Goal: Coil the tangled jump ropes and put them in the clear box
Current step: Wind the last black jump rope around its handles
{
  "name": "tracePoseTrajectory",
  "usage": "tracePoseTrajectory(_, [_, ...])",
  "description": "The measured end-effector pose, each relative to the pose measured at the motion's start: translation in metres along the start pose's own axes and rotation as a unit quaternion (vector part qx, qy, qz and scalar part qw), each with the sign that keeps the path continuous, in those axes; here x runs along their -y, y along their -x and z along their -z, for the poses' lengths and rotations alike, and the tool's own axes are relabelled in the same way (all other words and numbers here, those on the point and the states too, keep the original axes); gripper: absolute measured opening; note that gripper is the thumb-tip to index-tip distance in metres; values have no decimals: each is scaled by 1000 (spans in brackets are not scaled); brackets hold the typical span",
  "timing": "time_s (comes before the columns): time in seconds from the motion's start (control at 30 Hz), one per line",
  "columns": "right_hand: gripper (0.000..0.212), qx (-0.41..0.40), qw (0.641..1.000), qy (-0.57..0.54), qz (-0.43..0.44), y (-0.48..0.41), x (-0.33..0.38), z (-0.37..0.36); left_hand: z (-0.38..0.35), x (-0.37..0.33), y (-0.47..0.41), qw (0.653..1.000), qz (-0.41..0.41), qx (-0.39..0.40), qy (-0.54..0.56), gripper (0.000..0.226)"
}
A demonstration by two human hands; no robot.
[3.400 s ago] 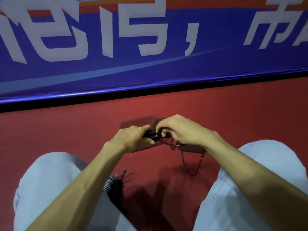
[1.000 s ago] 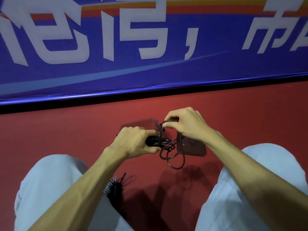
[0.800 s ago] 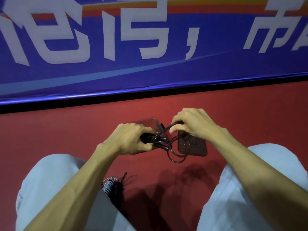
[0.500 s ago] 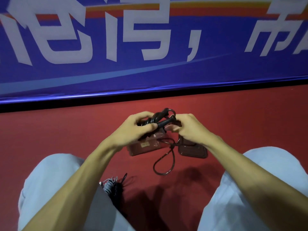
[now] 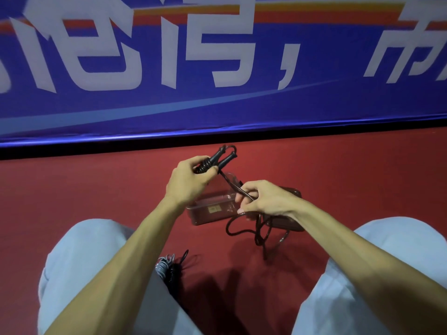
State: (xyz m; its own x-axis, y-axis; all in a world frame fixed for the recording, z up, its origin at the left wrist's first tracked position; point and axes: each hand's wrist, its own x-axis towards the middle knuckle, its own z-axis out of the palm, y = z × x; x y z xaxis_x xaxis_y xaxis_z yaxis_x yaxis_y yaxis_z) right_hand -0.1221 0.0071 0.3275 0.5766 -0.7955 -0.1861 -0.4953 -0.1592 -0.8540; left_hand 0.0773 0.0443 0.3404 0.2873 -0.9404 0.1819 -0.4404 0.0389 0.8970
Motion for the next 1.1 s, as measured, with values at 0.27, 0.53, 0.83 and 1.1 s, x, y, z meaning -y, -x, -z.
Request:
tracePoseTrajectory(0.27, [28,65,995,71,1,18,15,6,2,5,-2,956,-32,-21,-290,35])
tracePoseTrajectory(0.53, [12,-21,895,395,206,25,18,4,-4,8,0,880,-86,149,-443,42])
tracePoseTrajectory(0.83, [12,-154,873,389,252,16,5,15,-6,-8,22,833,-219,259,-437,28])
tracePoseTrajectory(1.1, [12,-169,886,362,234,6,-9,19,-2,-12,24,860,-200,245,-400,51])
